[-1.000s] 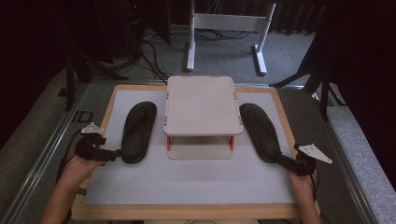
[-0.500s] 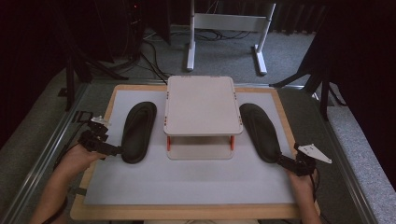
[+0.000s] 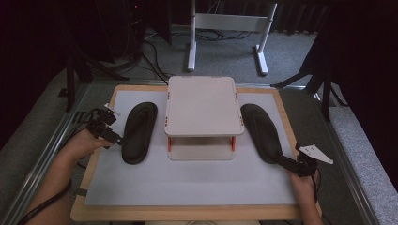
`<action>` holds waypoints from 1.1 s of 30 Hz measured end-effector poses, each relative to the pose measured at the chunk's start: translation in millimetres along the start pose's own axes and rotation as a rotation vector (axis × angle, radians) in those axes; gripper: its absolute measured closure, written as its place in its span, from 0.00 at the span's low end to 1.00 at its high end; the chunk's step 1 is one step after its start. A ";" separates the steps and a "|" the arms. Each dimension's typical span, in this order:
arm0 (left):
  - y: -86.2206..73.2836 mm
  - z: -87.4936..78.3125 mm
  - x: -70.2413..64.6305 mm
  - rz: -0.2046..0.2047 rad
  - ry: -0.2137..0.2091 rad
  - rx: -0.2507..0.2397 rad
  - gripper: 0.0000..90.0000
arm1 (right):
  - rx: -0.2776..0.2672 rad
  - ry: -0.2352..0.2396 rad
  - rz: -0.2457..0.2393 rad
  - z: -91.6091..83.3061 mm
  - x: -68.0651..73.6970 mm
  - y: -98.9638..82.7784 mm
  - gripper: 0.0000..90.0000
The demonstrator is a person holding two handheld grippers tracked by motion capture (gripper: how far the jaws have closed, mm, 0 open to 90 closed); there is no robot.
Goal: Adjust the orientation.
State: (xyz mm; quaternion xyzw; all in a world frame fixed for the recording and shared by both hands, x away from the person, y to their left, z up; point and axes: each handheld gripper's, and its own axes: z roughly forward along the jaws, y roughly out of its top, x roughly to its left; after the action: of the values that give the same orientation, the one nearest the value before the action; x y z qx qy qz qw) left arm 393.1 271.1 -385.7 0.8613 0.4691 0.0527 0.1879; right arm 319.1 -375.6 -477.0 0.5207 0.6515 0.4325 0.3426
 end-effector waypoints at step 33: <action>78.4 25.7 26.3 0.036 0.042 -0.007 0.38 | -0.002 0.012 -0.003 -0.3 -0.3 -0.2 0.16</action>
State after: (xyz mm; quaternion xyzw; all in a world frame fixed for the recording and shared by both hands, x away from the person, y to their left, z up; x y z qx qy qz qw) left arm 476.4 247.4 -382.5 0.8676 0.4574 0.0757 0.1798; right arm 318.8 -375.9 -477.1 0.5168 0.6541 0.4357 0.3396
